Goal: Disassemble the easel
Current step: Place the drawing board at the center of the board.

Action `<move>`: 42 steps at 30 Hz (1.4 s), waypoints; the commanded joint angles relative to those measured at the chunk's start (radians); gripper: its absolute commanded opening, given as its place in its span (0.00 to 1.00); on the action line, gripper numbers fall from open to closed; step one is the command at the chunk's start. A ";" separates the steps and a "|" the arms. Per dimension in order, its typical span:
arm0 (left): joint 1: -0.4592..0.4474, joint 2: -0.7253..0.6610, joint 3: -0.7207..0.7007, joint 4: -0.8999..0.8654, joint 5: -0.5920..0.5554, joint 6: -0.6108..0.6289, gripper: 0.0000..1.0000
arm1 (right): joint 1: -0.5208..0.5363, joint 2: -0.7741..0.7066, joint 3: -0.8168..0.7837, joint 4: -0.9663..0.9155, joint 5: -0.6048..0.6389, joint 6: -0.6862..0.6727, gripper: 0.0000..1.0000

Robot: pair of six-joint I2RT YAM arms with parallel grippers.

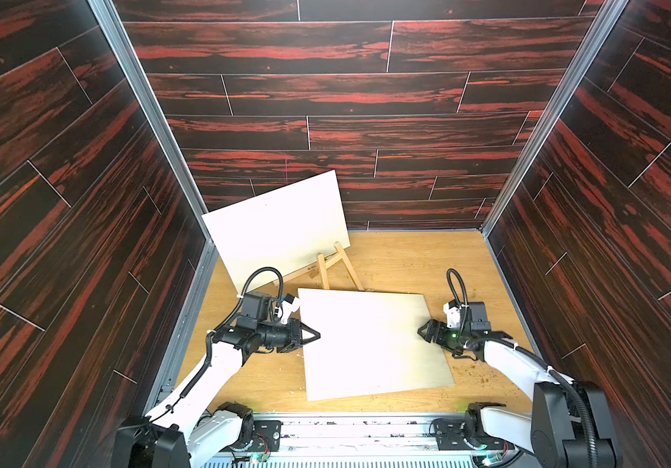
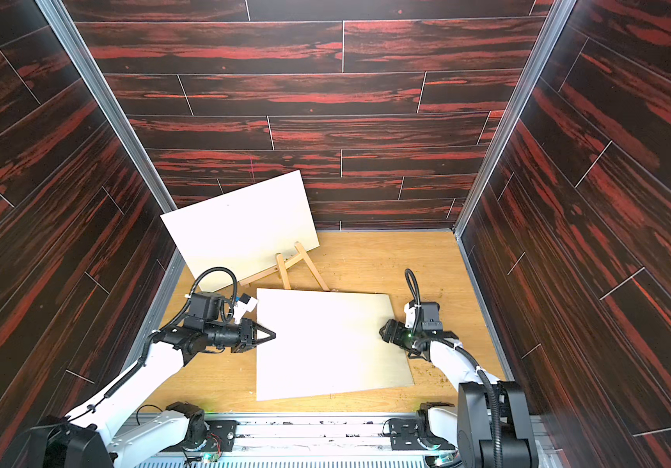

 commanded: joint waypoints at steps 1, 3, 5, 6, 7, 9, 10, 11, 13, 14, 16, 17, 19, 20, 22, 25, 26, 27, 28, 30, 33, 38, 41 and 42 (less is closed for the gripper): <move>-0.090 0.050 0.017 -0.023 -0.252 0.150 0.00 | 0.057 -0.031 0.102 -0.212 -0.191 0.063 0.86; -0.103 0.037 0.013 0.005 -0.271 0.118 0.00 | 0.041 -0.045 0.140 -0.243 -0.162 0.058 0.87; -0.113 0.023 0.006 0.040 -0.301 0.070 0.00 | 0.035 -0.055 0.178 -0.263 -0.157 0.055 0.87; -0.121 0.019 0.000 0.061 -0.312 0.043 0.00 | 0.035 -0.055 0.200 -0.272 -0.164 0.052 0.87; -0.132 0.019 -0.002 0.076 -0.330 0.021 0.00 | 0.035 -0.055 0.221 -0.286 -0.167 0.052 0.87; -0.157 0.022 -0.010 0.097 -0.368 -0.016 0.00 | 0.036 -0.062 0.248 -0.301 -0.168 0.047 0.87; -0.168 0.025 -0.016 0.108 -0.388 -0.037 0.00 | 0.036 -0.063 0.264 -0.312 -0.157 0.040 0.87; -0.177 0.028 -0.021 0.123 -0.400 -0.054 0.00 | 0.034 -0.063 0.274 -0.322 -0.146 0.033 0.87; -0.200 0.037 -0.032 0.163 -0.425 -0.088 0.00 | 0.033 -0.063 0.294 -0.332 -0.157 0.020 0.87; -0.211 0.040 -0.034 0.173 -0.441 -0.100 0.00 | 0.033 -0.064 0.301 -0.332 -0.169 0.019 0.87; -0.241 0.048 -0.037 0.200 -0.478 -0.132 0.00 | 0.033 -0.072 0.310 -0.321 -0.221 0.024 0.87; -0.255 0.051 -0.037 0.208 -0.500 -0.148 0.00 | 0.033 -0.078 0.315 -0.315 -0.244 0.026 0.87; -0.292 0.060 -0.046 0.253 -0.545 -0.190 0.00 | 0.033 -0.096 0.317 -0.298 -0.309 0.028 0.87; -0.309 0.064 -0.050 0.273 -0.569 -0.210 0.00 | 0.033 -0.103 0.318 -0.294 -0.330 0.024 0.87; -0.352 0.083 -0.060 0.327 -0.610 -0.249 0.00 | 0.035 -0.125 0.315 -0.289 -0.378 0.020 0.87; -0.414 0.131 -0.055 0.380 -0.661 -0.277 0.00 | 0.041 -0.156 0.303 -0.287 -0.441 0.013 0.87; -0.432 0.150 -0.051 0.396 -0.670 -0.284 0.00 | 0.041 -0.163 0.298 -0.290 -0.454 0.012 0.87; -0.450 0.172 -0.047 0.417 -0.680 -0.290 0.00 | 0.042 -0.175 0.291 -0.287 -0.473 0.010 0.87; -0.468 0.197 -0.040 0.435 -0.690 -0.297 0.00 | 0.042 -0.184 0.283 -0.286 -0.481 0.010 0.87; -0.500 0.241 -0.026 0.468 -0.710 -0.308 0.00 | 0.042 -0.196 0.272 -0.288 -0.497 0.011 0.87; -0.540 0.308 -0.004 0.525 -0.734 -0.326 0.00 | 0.042 -0.219 0.256 -0.288 -0.510 0.012 0.87; -0.579 0.414 0.041 0.587 -0.733 -0.334 0.00 | 0.042 -0.243 0.244 -0.307 -0.506 0.003 0.87; -0.598 0.476 0.070 0.621 -0.726 -0.341 0.00 | 0.041 -0.254 0.244 -0.317 -0.501 -0.001 0.87; -0.604 0.497 0.081 0.628 -0.722 -0.341 0.00 | 0.040 -0.257 0.246 -0.318 -0.501 -0.001 0.87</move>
